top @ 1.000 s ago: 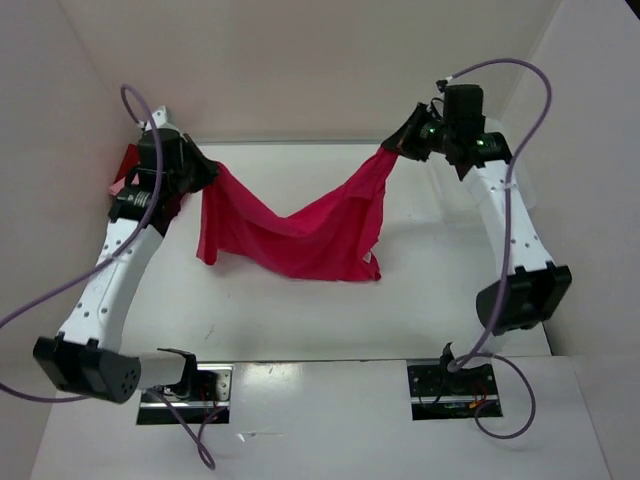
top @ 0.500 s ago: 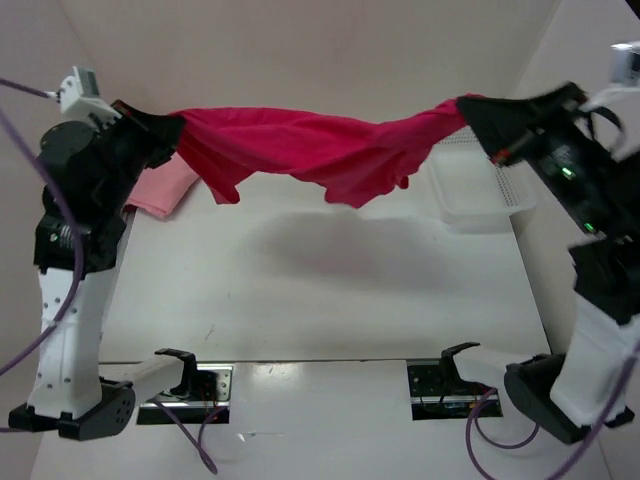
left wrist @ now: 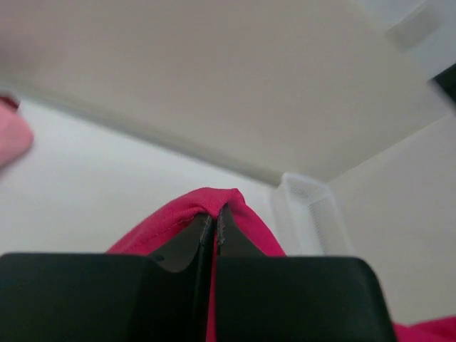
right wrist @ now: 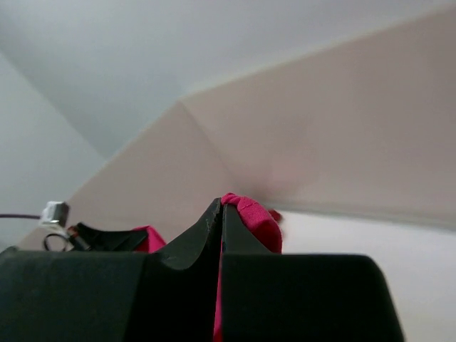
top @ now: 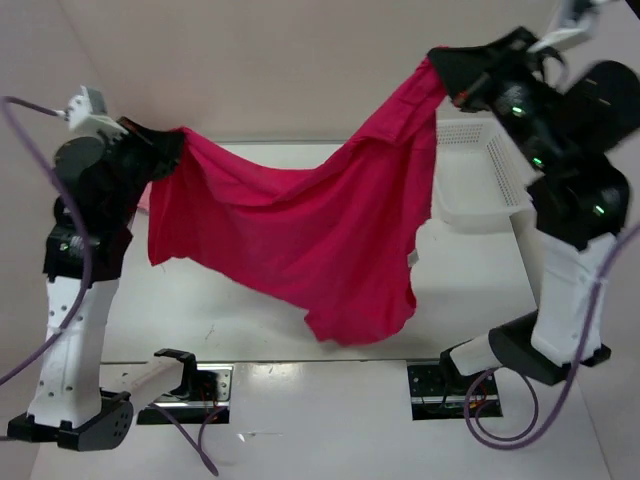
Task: Fold and stack the t-shirts
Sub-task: Flatten out the tshirt
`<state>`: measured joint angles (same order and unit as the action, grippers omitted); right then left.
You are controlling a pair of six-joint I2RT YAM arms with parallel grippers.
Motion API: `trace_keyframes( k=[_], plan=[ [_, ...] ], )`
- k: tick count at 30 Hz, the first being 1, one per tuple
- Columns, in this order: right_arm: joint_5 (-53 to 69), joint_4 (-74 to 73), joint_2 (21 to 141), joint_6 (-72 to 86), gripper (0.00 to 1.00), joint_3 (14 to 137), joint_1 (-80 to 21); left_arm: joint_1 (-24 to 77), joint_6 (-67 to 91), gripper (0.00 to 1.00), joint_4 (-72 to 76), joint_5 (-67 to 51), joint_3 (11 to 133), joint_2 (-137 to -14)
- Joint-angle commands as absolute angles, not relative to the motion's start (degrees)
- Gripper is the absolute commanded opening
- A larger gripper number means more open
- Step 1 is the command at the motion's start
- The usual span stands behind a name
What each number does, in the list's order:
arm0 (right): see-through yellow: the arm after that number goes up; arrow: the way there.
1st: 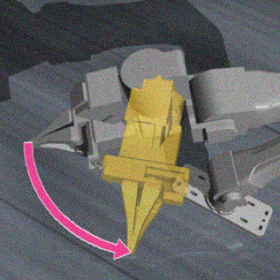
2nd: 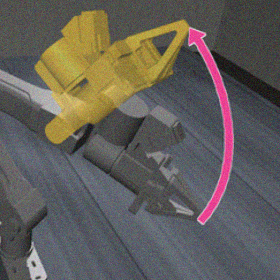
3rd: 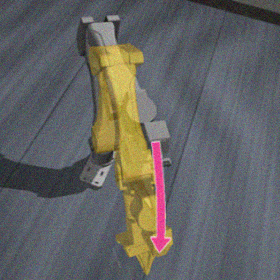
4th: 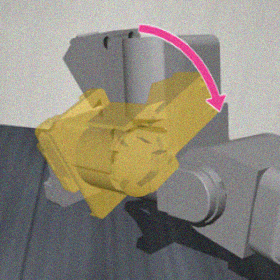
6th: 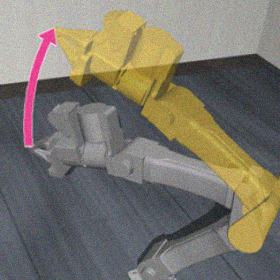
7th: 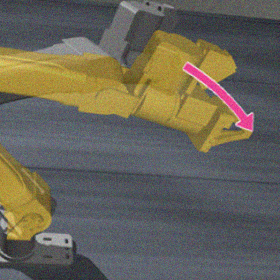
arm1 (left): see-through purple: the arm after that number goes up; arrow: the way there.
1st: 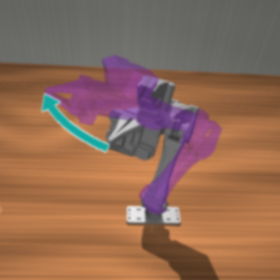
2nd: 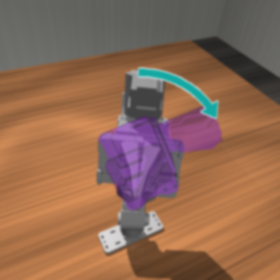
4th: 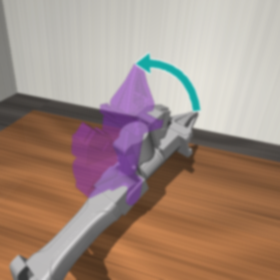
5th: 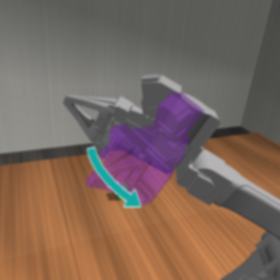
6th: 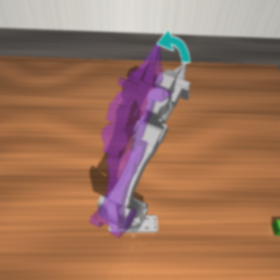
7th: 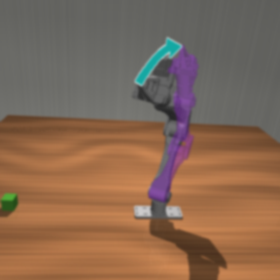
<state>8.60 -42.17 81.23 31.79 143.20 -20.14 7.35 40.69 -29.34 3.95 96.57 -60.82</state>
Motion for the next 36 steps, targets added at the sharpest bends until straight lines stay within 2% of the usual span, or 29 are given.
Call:
trace_keyframes(
  k=[1,4,8,10,11,12,14,15,16,18,19,20,21,24,25,26,27,28,29,30,31,32,33,36],
  plan=[
    [4.0,-39.3,86.6,28.1,0.0,135.6,-20.7,7.2,41.3,0.0,-25.9,3.5,85.7,-61.5],
    [8.9,-36.3,91.9,28.1,0.0,129.7,-16.5,6.7,43.1,0.01,-21.5,-0.3,75.8,-66.5],
    [9.9,-35.4,108.6,26.1,0.0,131.0,-13.8,1.6,45.7,0.01,-11.3,-8.4,68.7,-77.4],
    [9.2,-37.9,116.5,26.1,0.0,138.6,-12.2,0.0,44.7,0.01,-10.5,-7.9,70.6,-87.6],
    [10.5,-39.2,125.2,26.1,0.0,142.1,-11.5,-0.6,44.0,0.01,-10.5,-7.9,75.4,-91.1],
    [10.5,-41.1,129.7,27.2,0.0,151.5,-10.8,-1.2,44.0,0.01,-11.3,-7.9,78.5,-94.5],
    [9.9,-41.1,133.2,29.3,0.02,151.9,-9.4,-1.8,42.6,0.01,-12.9,-7.1,84.4,-102.9],
    [9.4,-41.0,134.9,29.9,0.08,152.7,-9.4,-1.8,42.6,0.01,-14.0,-6.6,90.8,-105.2],
    [9.4,-41.0,135.5,30.5,0.24,153.4,-8.8,-2.3,42.1,0.09,-14.0,-6.6,93.1,-108.5],
    [9.4,-41.0,134.7,30.5,0.4,153.5,-8.2,-2.3,40.7,0.34,-15.8,-8.1,97.1,-111.6],
    [8.8,-41.0,133.9,30.5,0.52,153.5,-8.2,-2.8,40.7,0.46,-16.5,-8.1,99.3,-111.6],
    [8.8,-41.6,133.0,29.9,0.56,152.7,-8.2,-3.6,40.0,0.85,-16.5,-8.1,99.3,-111.6],
    [8.8,-42.1,130.9,29.9,0.6,152.0,-8.2,-4.2,40.0,1.0,-16.5,-9.0,98.2,-110.1],
    [9.3,-44.1,124.1,29.9,0.69,144.5,-9.0,-7.0,40.0,1.0,-13.7,-11.3,89.8,-104.3],
    [9.3,-43.2,121.1,29.9,0.69,140.0,-10.7,-7.0,40.0,1.0,-12.7,-11.3,86.8,-102.1],
    [8.1,-41.0,117.6,30.6,0.68,126.6,-11.7,-7.0,39.4,1.0,-12.1,-10.8,79.8,-97.3],
    [8.1,-37.7,108.9,31.5,0.62,118.4,-12.9,-7.0,39.4,1.0,-11.2,-10.8,76.1,-94.6],
    [7.5,-30.2,104.4,32.9,0.54,102.4,-15.2,-7.0,39.4,0.93,-10.6,-10.8,72.3,-92.0],
    [7.5,-27.3,100.6,35.8,0.42,95.7,-16.2,-7.0,40.2,0.84,-10.5,-10.8,68.6,-87.1],
    [7.5,-25.5,94.4,36.8,0.38,90.4,-17.3,-7.0,40.8,0.71,-10.5,-11.3,62.2,-84.8],
    [7.5,-24.8,92.2,36.8,0.33,83.0,-19.7,-7.0,40.8,0.49,-11.9,-11.3,59.7,-83.0],
    [6.6,-25.7,90.6,37.3,0.27,80.4,-20.7,-7.0,40.8,0.43,-13.3,-11.3,57.7,-79.7],
    [6.6,-26.4,89.0,37.9,0.26,78.0,-21.8,-7.0,40.8,0.41,-15.3,-14.7,55.5,-78.2],
    [11.9,-24.1,81.8,41.6,0.26,66.6,-24.8,-2.3,45.4,0.41,-16.7,-23.2,46.3,-70.9]
  ],
)
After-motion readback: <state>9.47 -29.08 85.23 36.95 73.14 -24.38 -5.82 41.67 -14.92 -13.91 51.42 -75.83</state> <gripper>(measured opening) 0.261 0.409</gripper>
